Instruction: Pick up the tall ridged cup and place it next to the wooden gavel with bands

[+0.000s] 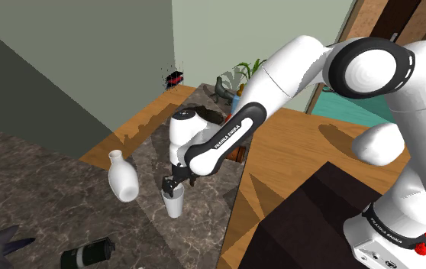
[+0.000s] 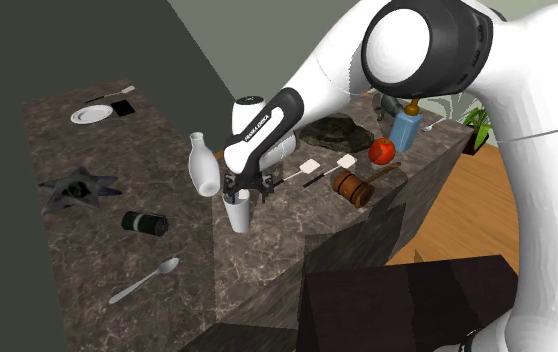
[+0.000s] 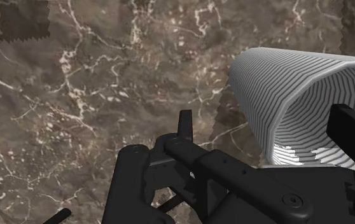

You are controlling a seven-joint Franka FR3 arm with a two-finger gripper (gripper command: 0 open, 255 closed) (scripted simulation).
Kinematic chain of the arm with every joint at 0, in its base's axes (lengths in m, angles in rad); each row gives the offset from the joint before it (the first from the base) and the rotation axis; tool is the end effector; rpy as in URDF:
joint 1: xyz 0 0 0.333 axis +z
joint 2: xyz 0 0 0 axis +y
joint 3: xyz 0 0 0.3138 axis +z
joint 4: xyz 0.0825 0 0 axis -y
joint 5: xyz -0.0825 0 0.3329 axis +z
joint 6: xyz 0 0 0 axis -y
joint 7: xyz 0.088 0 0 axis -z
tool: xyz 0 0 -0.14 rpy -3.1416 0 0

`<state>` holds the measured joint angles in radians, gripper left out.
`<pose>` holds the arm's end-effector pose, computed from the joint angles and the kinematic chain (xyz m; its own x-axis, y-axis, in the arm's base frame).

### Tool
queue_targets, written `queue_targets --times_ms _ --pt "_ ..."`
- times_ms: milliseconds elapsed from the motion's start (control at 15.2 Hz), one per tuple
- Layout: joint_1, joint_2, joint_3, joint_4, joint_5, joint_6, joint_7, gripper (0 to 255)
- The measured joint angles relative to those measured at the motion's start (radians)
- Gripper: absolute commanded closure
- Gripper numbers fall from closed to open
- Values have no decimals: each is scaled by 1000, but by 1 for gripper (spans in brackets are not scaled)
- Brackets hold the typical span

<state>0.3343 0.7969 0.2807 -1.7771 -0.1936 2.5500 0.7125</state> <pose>0.5133 0.3492 0.1312 0.9989 -0.0169 -0.0442 -0.0205 -0.9965 -0.0806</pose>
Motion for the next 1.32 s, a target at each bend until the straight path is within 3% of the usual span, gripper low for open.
queue_targets --times_ms 198,264,1320 --pt "0 1 0 0 0 1 0 0" --pt "0 1 0 0 0 1 0 255" --pt "-12 -52 14 -19 11 -32 -4 255"
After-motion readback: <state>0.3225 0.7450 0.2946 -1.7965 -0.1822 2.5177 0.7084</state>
